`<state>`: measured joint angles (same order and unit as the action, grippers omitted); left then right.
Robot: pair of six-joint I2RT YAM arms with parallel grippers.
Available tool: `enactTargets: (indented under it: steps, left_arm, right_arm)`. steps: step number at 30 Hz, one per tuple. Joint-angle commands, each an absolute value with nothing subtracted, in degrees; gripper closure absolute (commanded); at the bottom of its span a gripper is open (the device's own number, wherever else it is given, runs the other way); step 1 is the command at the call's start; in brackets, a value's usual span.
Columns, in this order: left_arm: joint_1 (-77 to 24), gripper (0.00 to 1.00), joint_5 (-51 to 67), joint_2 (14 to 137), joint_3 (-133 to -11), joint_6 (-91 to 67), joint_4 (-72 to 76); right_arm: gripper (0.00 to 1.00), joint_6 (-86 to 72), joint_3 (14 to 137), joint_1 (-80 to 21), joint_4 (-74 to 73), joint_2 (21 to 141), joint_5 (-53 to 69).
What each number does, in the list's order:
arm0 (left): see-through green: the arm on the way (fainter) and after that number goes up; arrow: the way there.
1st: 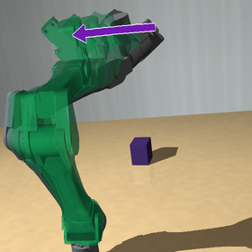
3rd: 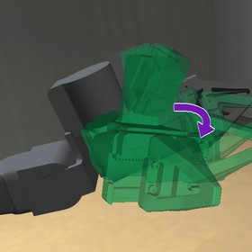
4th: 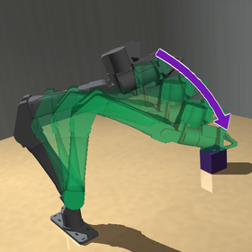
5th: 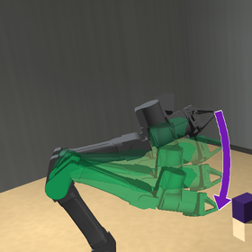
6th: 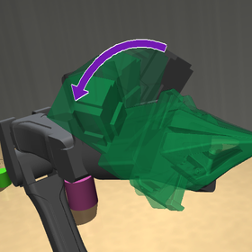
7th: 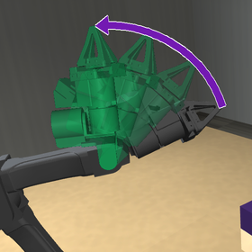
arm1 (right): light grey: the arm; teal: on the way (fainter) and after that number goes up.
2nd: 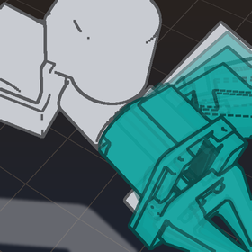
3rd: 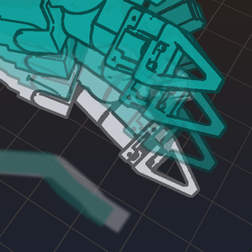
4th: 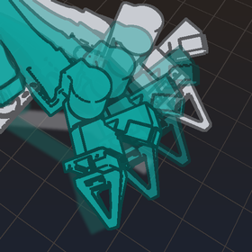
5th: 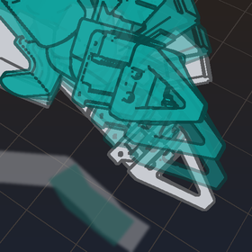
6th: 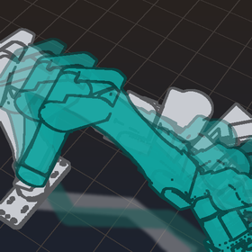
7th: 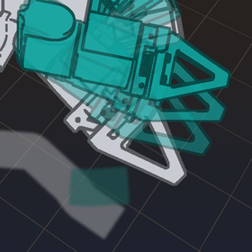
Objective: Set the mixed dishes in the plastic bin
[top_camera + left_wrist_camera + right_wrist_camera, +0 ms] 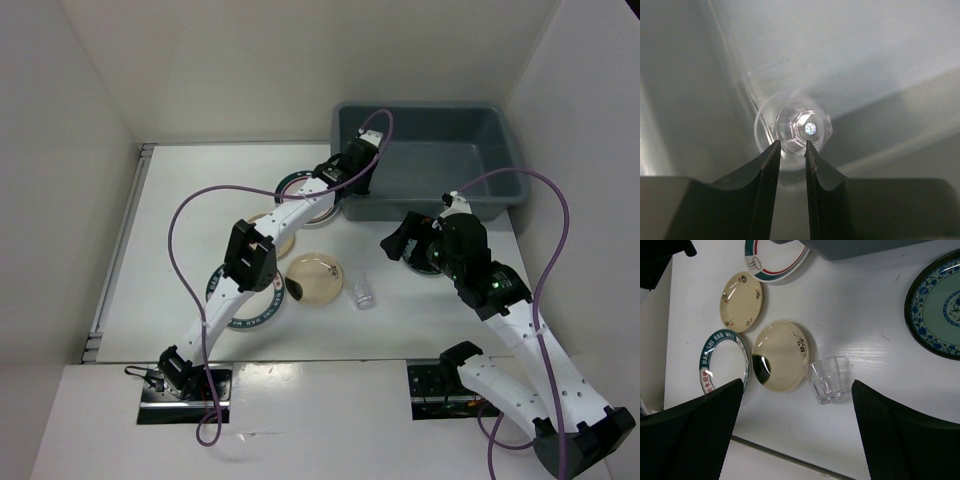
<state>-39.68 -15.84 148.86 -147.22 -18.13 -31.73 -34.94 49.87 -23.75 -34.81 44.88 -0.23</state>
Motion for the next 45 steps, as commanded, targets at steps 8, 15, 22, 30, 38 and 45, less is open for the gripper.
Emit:
enactTargets:
  steps: [8, 15, 22, 30, 38, 45]
  left_arm:
    - [-39.0, 0.49, -15.8, 146.3, -152.2, -18.0, -34.5]
    - [-39.0, 0.36, -12.7, 133.4, -157.3, -19.2, -35.8]
    - [-39.0, 0.28, -8.7, 114.6, -135.9, -23.7, -32.4]
    - [-31.7, 0.26, -6.9, 81.3, -88.3, -33.7, -18.9]
    - [-25.4, 0.26, -0.1, 69.4, -68.8, -37.6, -18.3]
    - [-24.9, 0.26, 1.1, 67.1, -64.0, -38.1, -17.8]
  right_arm:
    - [0.06, -32.8, 49.8, -23.6, -33.3, 47.5, 3.9]
    - [0.06, -30.9, 49.8, -23.6, -32.3, 55.3, 8.1]
    - [0.13, -29.3, 50.4, -23.6, -32.3, 62.0, 10.8]
    - [0.15, -29.3, 51.7, -31.5, -32.9, 72.5, 8.5]
    - [0.15, -28.7, 54.3, -35.5, -33.7, 79.4, 3.5]
    - [0.15, -26.8, 54.9, -36.0, -33.5, 83.9, 0.9]
